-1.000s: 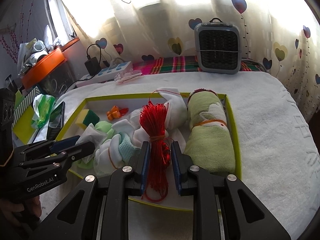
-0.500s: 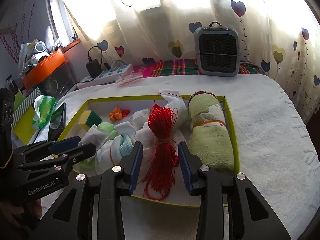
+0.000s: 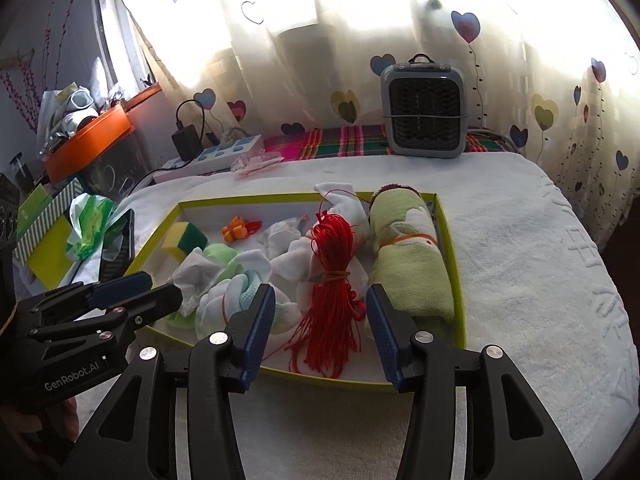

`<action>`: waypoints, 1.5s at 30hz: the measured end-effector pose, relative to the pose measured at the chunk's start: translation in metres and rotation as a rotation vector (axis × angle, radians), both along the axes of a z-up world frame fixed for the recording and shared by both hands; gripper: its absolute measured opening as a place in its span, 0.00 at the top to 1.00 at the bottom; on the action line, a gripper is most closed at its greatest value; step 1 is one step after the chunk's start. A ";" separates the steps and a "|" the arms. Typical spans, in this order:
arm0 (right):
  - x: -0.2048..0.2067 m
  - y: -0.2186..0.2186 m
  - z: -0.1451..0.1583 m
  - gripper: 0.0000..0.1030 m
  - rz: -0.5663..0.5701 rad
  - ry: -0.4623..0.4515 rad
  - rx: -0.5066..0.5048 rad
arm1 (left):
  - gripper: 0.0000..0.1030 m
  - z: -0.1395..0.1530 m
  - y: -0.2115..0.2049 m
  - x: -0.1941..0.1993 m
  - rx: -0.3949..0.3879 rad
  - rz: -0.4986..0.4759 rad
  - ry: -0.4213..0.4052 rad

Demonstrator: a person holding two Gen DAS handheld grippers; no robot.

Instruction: Organize soft objects

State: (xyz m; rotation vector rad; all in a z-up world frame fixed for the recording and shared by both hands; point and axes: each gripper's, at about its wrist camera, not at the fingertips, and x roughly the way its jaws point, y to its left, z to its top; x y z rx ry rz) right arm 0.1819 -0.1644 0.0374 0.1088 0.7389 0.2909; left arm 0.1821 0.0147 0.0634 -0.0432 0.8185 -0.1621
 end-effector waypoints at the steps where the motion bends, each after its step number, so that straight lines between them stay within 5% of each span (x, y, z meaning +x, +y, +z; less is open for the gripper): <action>1: -0.002 0.000 0.001 0.51 -0.002 -0.001 0.003 | 0.56 0.001 0.000 -0.002 -0.002 0.003 -0.001; 16: -0.036 0.002 0.003 0.46 -0.036 0.002 -0.034 | 0.56 0.005 0.001 -0.042 0.039 0.033 -0.020; 45: -0.071 0.013 -0.034 0.45 -0.052 0.140 -0.161 | 0.56 -0.041 -0.001 -0.081 0.102 0.072 0.095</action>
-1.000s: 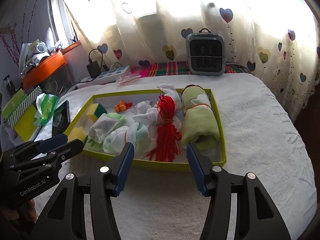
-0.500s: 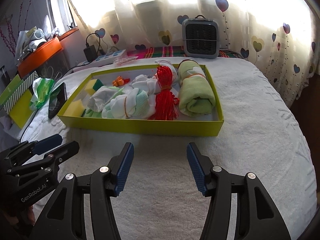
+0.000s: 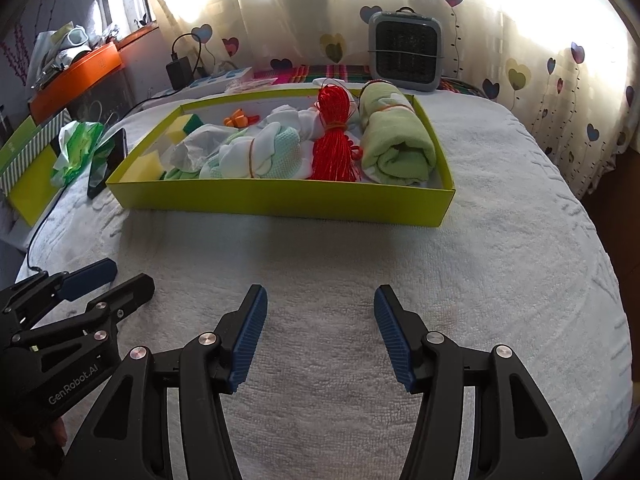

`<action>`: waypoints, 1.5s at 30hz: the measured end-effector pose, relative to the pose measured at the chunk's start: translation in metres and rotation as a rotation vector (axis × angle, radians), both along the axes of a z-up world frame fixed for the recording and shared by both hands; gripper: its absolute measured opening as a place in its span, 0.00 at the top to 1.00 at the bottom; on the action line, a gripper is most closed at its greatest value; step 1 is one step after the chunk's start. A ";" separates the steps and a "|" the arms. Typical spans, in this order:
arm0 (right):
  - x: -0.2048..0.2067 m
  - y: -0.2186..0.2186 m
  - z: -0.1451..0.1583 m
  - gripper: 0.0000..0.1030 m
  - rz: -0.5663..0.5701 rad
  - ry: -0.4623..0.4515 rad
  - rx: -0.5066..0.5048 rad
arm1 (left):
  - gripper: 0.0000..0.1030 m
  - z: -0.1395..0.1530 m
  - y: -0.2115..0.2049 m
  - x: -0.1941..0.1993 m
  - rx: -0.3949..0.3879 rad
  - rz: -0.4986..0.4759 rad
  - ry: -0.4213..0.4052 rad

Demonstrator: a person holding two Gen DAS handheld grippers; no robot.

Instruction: Organize soft objects

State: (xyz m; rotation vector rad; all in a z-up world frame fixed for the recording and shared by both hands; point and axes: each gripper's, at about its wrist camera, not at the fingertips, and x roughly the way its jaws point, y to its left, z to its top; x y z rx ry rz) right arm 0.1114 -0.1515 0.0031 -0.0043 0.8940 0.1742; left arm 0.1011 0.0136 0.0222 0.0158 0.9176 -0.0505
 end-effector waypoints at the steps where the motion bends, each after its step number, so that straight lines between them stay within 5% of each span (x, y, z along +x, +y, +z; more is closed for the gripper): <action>1: 0.000 0.000 0.000 0.45 -0.001 -0.001 0.000 | 0.56 0.000 0.000 -0.001 0.002 0.003 -0.002; 11: -0.005 0.002 -0.002 0.42 -0.029 -0.005 -0.047 | 0.52 -0.003 -0.007 -0.004 0.029 0.029 -0.023; 15: -0.003 -0.003 -0.003 0.33 -0.055 0.006 -0.045 | 0.52 -0.003 -0.006 -0.003 0.023 0.033 -0.024; 45: -0.002 -0.001 -0.004 0.29 -0.050 0.010 -0.046 | 0.51 -0.003 -0.006 -0.003 0.025 0.042 -0.023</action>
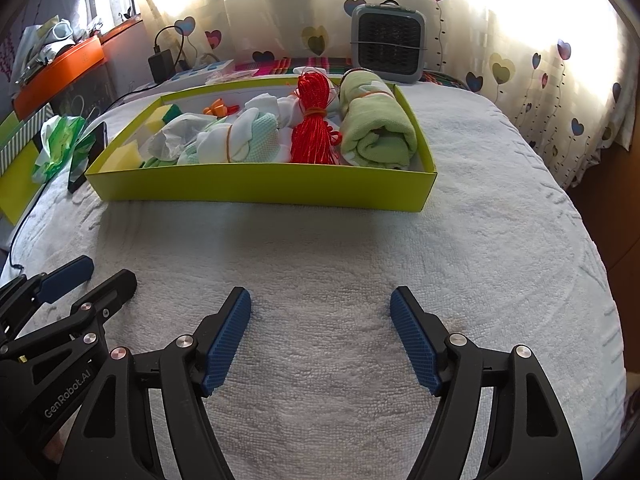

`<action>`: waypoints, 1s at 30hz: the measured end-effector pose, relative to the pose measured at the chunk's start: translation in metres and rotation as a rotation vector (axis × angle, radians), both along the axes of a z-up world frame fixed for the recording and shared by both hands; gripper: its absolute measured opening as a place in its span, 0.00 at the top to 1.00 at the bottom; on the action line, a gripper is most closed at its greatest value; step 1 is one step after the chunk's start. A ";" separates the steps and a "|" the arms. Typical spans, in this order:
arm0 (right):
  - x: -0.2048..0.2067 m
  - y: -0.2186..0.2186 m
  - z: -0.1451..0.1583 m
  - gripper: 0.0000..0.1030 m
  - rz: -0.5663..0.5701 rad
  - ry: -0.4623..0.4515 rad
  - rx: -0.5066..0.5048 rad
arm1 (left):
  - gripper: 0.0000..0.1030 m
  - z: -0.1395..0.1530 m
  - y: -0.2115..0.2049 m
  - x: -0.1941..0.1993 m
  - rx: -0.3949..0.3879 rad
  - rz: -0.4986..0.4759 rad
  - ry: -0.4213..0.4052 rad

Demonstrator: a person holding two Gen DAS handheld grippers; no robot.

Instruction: Organize soft objects

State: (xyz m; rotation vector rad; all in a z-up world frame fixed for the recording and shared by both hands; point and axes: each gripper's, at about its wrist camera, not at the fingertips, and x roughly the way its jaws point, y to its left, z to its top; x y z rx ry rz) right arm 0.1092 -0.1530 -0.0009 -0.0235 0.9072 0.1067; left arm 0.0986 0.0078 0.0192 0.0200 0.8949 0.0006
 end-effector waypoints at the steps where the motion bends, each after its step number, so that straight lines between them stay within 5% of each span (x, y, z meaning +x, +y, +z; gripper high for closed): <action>1: 0.000 0.000 0.000 0.29 0.000 0.000 0.001 | 0.51 0.000 0.000 0.000 0.000 0.000 0.000; 30: 0.000 0.001 0.000 0.27 0.002 0.001 0.000 | 0.51 0.000 0.000 0.000 -0.001 0.000 0.000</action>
